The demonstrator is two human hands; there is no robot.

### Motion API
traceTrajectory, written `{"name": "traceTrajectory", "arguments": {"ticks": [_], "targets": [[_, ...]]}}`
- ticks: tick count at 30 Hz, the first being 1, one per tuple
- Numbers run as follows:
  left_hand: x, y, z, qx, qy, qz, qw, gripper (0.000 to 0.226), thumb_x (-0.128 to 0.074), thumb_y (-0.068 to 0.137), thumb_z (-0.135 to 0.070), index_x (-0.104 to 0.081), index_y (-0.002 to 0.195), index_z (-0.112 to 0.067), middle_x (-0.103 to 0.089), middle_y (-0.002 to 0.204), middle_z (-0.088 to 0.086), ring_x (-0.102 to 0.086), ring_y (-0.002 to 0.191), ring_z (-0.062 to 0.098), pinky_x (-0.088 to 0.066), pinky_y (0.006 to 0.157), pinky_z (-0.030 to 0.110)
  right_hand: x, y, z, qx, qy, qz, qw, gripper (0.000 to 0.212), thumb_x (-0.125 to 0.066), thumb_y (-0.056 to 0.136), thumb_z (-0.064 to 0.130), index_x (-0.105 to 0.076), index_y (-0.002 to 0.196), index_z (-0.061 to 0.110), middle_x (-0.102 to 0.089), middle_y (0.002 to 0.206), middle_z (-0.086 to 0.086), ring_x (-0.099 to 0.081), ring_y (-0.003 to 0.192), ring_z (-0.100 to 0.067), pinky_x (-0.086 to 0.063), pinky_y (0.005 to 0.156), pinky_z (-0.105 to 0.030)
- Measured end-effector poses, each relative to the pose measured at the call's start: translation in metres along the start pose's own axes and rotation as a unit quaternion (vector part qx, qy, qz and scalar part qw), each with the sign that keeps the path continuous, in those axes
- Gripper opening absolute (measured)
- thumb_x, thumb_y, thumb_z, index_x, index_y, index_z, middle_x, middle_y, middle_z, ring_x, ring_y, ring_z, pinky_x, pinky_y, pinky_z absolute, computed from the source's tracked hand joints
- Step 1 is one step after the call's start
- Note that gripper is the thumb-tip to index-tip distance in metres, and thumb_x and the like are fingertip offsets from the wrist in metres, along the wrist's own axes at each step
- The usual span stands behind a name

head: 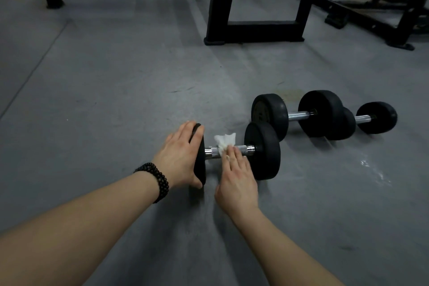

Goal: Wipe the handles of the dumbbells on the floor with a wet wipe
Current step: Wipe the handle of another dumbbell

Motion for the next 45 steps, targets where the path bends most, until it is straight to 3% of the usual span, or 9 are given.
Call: {"name": "traceTrajectory", "arguments": {"ticks": [6, 9, 14, 22, 28, 33, 37, 42, 45], "targets": [[0.012, 0.018, 0.003, 0.0, 0.055, 0.011, 0.998, 0.142, -0.079, 0.037, -0.076, -0.019, 0.148, -0.013, -0.029, 0.151, 0.009, -0.033, 0.137, 0.026, -0.032, 0.106, 0.041, 0.013, 0.02, -0.018, -0.038, -0.003, -0.039, 0.999, 0.055, -0.052, 0.081, 0.012, -0.045, 0.134, 0.002, -0.002, 0.164, -0.016, 0.003, 0.152, -0.027, 0.0, 0.121, -0.036], [0.016, 0.028, 0.008, 0.005, 0.04, 0.028, 0.999, 0.142, -0.08, 0.035, -0.077, -0.021, 0.147, -0.013, -0.034, 0.148, 0.006, -0.038, 0.133, 0.023, -0.034, 0.104, 0.041, 0.012, 0.034, -0.012, 0.014, 0.01, -0.011, 1.0, 0.067, -0.057, 0.08, 0.014, -0.034, 0.142, 0.005, 0.009, 0.163, -0.017, 0.006, 0.151, -0.028, -0.002, 0.123, -0.037], [0.015, 0.038, 0.015, 0.017, -0.018, 0.063, 0.998, 0.145, -0.083, 0.044, -0.071, -0.008, 0.153, -0.011, -0.018, 0.157, 0.005, -0.023, 0.144, 0.022, -0.024, 0.115, 0.043, -0.01, 0.049, -0.014, 0.044, -0.048, 0.054, 0.996, 0.089, -0.055, 0.09, 0.024, 0.005, 0.155, 0.034, 0.018, 0.163, -0.013, 0.02, 0.149, -0.027, 0.004, 0.122, -0.041], [-0.001, 0.011, 0.016, -0.012, -0.006, -0.039, 0.999, 0.132, -0.067, 0.053, -0.072, -0.014, 0.155, -0.008, -0.016, 0.16, 0.006, -0.017, 0.148, 0.021, -0.025, 0.113, 0.045, -0.013, 0.058, -0.013, -0.097, 0.036, -0.033, 0.994, 0.085, -0.058, 0.085, 0.019, -0.011, 0.155, 0.007, -0.009, 0.164, -0.013, 0.003, 0.151, -0.026, -0.001, 0.122, -0.038], [0.0, 0.023, 0.019, 0.009, -0.019, -0.028, 0.999, 0.144, -0.074, 0.047, -0.075, -0.005, 0.155, -0.011, -0.011, 0.162, 0.003, -0.011, 0.15, 0.017, -0.018, 0.116, 0.043, -0.02, 0.05, 0.001, 0.032, 0.044, -0.017, 0.998, 0.09, -0.062, 0.081, 0.019, -0.014, 0.155, 0.003, -0.005, 0.164, -0.013, 0.0, 0.152, -0.025, 0.003, 0.122, -0.034], [0.0, 0.029, 0.021, 0.02, -0.023, -0.028, 0.999, 0.147, -0.078, 0.043, -0.074, -0.006, 0.155, -0.012, -0.012, 0.162, 0.002, -0.013, 0.149, 0.017, -0.018, 0.116, 0.044, -0.019, 0.048, -0.026, -0.043, 0.056, -0.035, 0.997, 0.099, -0.064, 0.077, 0.012, -0.004, 0.156, 0.002, 0.001, 0.164, -0.011, 0.004, 0.152, -0.024, 0.005, 0.12, -0.031], [0.0, 0.028, 0.02, 0.022, -0.019, -0.029, 0.999, 0.145, -0.077, 0.047, -0.074, -0.002, 0.155, -0.013, -0.008, 0.163, 0.001, -0.009, 0.15, 0.015, -0.017, 0.116, 0.042, -0.027, 0.032, 0.0, 0.075, 0.04, -0.009, 0.996, 0.093, -0.058, 0.079, 0.013, -0.007, 0.157, 0.007, 0.002, 0.164, -0.007, 0.008, 0.15, -0.02, -0.001, 0.122, -0.035], [0.006, 0.029, 0.019, 0.027, -0.006, -0.036, 0.999, 0.143, -0.078, 0.049, -0.074, -0.005, 0.155, -0.012, -0.011, 0.162, 0.002, -0.013, 0.148, 0.016, -0.021, 0.111, 0.04, -0.023, 0.038, -0.031, -0.111, 0.058, -0.063, 0.99, 0.096, -0.062, 0.075, 0.011, -0.009, 0.155, 0.001, -0.008, 0.164, -0.014, -0.001, 0.152, -0.026, -0.007, 0.123, -0.04], [0.007, 0.029, 0.018, 0.035, 0.0, -0.039, 0.999, 0.14, -0.075, 0.051, -0.075, -0.004, 0.155, -0.012, -0.011, 0.162, 0.001, -0.014, 0.148, 0.015, -0.021, 0.11, 0.039, -0.03, 0.039, 0.01, 0.004, 0.068, -0.023, 0.997, 0.096, -0.065, 0.078, 0.018, -0.01, 0.156, 0.002, -0.002, 0.164, -0.012, 0.004, 0.152, -0.024, -0.009, 0.123, -0.04]]}}
Point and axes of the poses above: each hand's wrist, its own y-axis towards the middle knuckle, its own x-axis out of the back of the hand, z = x × y, the point moved 5 cm from there along y, towards the middle knuckle
